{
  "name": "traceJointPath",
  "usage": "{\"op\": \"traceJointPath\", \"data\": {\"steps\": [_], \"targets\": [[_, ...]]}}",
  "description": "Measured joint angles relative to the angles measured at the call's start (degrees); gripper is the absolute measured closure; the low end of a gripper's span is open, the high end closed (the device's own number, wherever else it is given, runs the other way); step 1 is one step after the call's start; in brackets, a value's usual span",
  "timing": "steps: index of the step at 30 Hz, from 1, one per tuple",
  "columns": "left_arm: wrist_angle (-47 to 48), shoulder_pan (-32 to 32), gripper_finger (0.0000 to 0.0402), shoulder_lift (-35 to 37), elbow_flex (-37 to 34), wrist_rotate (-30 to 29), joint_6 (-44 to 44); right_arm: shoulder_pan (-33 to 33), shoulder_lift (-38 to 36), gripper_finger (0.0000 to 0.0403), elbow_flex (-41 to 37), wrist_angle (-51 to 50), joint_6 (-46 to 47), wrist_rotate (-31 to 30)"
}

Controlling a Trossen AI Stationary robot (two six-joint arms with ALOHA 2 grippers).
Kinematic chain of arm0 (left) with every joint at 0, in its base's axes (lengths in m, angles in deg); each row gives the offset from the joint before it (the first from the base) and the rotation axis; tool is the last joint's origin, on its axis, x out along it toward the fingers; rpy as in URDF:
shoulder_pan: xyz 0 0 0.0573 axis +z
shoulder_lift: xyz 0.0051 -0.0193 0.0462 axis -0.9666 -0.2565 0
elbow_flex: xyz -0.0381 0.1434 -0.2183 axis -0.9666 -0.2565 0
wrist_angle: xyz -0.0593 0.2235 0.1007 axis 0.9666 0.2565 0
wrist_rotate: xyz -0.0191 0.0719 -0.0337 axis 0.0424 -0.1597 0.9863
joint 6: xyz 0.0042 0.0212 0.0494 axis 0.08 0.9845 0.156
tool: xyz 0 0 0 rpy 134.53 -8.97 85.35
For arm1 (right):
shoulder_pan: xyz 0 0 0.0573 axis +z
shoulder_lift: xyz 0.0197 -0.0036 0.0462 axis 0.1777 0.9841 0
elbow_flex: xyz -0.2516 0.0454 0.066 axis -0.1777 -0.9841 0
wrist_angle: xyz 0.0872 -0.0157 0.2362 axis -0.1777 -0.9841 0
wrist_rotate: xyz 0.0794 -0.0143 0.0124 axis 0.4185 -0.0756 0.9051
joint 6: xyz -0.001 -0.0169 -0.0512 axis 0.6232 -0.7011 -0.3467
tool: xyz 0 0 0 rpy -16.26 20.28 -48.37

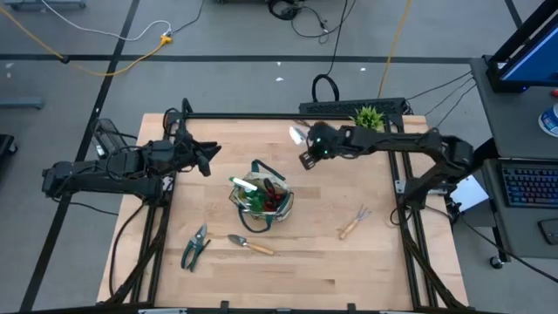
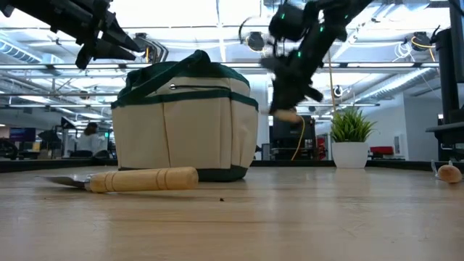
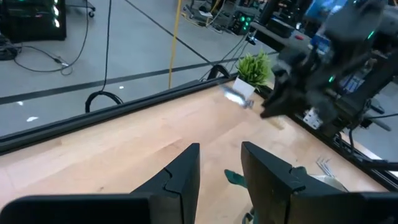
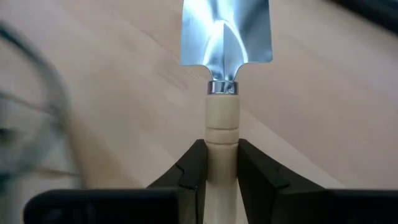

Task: Pick & Place Garden tools in Gardening bag
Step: Put the brown trowel into the gardening bag

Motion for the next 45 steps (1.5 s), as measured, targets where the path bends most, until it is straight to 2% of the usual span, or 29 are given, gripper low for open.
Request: {"op": "traceJointPath", "data": {"steps": [3,8,16,21,28,35,39,45], "targets": [[-0.06,-0.02,0.0279,0.00,0.00,1.44,-0.26,0.00,-3.35,0.0345,0.02,4.24,-2.30,4.77],[-0.12,-0.28,0.0279,0.00,0.00,3.19,-0.54,0.00,-6.85,0.0345,0.10,13.52,-4.44,16.49],[-0.10,-2.10,0.0279,0.00,0.00,3.52,-1.69,0.00,-7.39,0.0345,0.13,28.72,-3.93,34.86],[-0.12,-3.39,0.0279,0.00,0.00,3.50,-2.16,0.04,-7.35,0.0345,0.15,33.95,-3.61,40.83],[-0.56,-4.82,0.0279,0.00,0.00,3.48,-2.42,0.60,-7.39,0.0345,0.15,46.12,-1.04,50.51],[-0.60,-5.50,0.0279,0.00,0.00,3.46,-3.62,2.63,-7.41,0.0345,0.15,50.99,-2.40,51.61],[-1.04,-5.50,0.0279,0.00,0.00,3.55,-6.19,4.03,-7.41,0.0345,0.15,47.08,-10.05,46.45],[-3.80,-5.52,0.0279,0.00,0.02,8.28,-9.66,6.25,-7.41,0.0345,0.15,42.20,-24.20,39.67]]}}
